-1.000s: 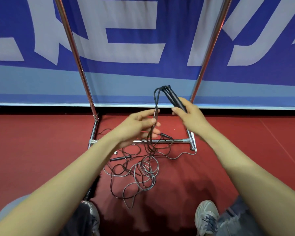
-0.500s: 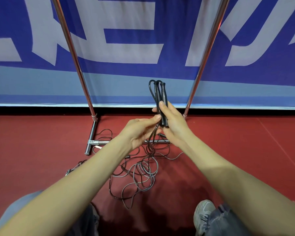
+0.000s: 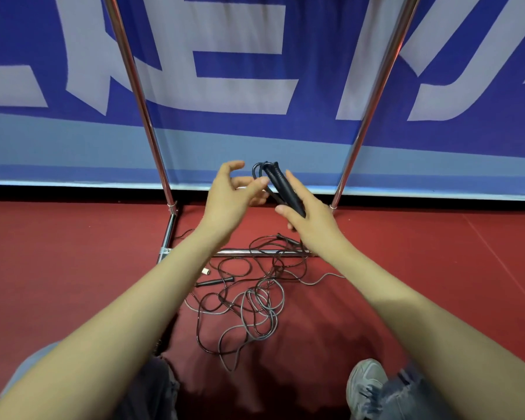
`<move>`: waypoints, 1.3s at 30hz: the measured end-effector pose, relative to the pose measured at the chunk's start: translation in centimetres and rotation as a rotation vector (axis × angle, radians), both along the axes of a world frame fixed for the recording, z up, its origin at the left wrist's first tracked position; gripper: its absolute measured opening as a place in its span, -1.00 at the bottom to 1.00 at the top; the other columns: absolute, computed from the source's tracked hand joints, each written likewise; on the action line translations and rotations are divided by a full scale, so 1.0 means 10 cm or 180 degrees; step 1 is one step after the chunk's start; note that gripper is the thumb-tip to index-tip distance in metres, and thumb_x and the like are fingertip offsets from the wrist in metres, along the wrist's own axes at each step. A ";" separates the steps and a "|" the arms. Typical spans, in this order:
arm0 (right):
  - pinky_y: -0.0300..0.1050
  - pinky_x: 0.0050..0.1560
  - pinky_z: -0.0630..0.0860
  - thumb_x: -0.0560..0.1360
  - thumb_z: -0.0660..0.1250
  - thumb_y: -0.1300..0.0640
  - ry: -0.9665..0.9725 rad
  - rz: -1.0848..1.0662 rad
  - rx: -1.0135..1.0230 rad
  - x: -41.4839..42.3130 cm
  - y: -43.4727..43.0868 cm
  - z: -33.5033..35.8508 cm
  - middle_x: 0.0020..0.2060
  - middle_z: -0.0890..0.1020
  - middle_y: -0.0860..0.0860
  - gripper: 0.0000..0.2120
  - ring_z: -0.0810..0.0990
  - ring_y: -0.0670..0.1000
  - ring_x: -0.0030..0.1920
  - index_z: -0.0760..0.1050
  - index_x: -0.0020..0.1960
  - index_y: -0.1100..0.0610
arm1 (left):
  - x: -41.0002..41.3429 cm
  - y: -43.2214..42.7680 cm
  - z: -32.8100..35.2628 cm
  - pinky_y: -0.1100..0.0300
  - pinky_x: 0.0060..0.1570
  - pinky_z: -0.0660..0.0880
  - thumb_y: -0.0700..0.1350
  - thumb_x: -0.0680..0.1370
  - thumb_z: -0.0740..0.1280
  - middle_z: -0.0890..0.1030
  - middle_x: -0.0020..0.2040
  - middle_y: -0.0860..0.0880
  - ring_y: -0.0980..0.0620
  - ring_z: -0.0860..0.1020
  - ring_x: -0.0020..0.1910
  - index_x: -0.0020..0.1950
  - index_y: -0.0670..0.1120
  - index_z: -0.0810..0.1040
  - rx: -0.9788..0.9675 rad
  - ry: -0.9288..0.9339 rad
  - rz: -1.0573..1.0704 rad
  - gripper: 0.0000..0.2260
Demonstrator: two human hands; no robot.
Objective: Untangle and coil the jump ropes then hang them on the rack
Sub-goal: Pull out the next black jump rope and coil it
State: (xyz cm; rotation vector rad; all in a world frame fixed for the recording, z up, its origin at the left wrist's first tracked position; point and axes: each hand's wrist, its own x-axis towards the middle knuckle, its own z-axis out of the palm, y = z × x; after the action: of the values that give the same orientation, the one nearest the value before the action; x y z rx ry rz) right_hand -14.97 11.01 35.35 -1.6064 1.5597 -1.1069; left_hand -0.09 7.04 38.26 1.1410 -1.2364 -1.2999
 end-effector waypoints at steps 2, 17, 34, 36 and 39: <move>-0.44 -0.30 0.35 0.55 0.34 0.15 0.0202 0.0063 -0.0107 0.01 0.02 -0.02 -0.32 0.47 -0.14 -0.34 0.43 -0.21 -0.37 0.11 0.53 -0.13 | 0.01 0.01 -0.05 0.14 -0.05 0.62 -0.26 0.51 0.41 0.64 -0.16 -0.09 0.02 0.66 -0.27 0.24 -0.17 0.37 -0.0101 -0.0143 0.0149 -0.64; -0.10 -0.23 0.32 0.56 0.33 0.07 0.1885 0.0487 0.0083 -0.19 0.12 0.09 -0.38 0.36 -0.09 -0.21 0.35 -0.15 -0.39 -0.13 0.56 -0.13 | 0.35 -0.06 0.25 0.09 -0.02 0.59 -0.37 0.41 0.40 0.68 -0.21 -0.22 -0.07 0.64 -0.34 0.18 -0.16 0.28 0.0076 -0.0893 -0.0139 -0.56; -0.13 -0.30 0.49 0.44 0.46 0.27 -0.1068 0.0582 0.0573 -0.08 0.07 -0.01 -0.40 0.54 0.11 0.05 0.46 0.04 -0.45 -0.27 0.56 -0.10 | -0.06 0.11 -0.05 0.27 -0.26 0.55 -0.38 0.49 0.35 0.60 -0.31 -0.07 0.08 0.56 -0.40 0.25 -0.14 0.42 0.0562 0.0969 -0.1061 -0.63; -0.10 -0.31 0.49 0.44 0.46 0.27 -0.1047 0.0645 0.0619 -0.05 0.09 -0.02 -0.38 0.54 0.14 0.08 0.46 0.05 -0.44 -0.31 0.55 -0.12 | -0.08 0.11 -0.08 0.30 -0.29 0.51 -0.37 0.49 0.35 0.59 -0.34 -0.05 0.10 0.49 -0.45 0.28 -0.14 0.40 0.0544 0.0856 -0.1062 -0.61; -0.12 -0.30 0.51 0.45 0.46 0.26 -0.0943 0.0657 0.0608 -0.01 0.10 -0.03 -0.42 0.55 0.07 0.10 0.48 0.05 -0.42 -0.36 0.53 -0.13 | -0.09 0.14 -0.08 0.31 -0.32 0.42 -0.34 0.51 0.35 0.68 -0.08 -0.17 0.10 0.39 -0.44 0.28 -0.15 0.37 0.0516 0.0760 -0.1141 -0.62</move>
State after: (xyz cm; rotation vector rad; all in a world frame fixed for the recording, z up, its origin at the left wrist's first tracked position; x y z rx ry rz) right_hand -15.06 12.03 35.04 -1.3708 1.2366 -0.9992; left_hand -1.00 8.44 37.49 0.8652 -1.2078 -1.7774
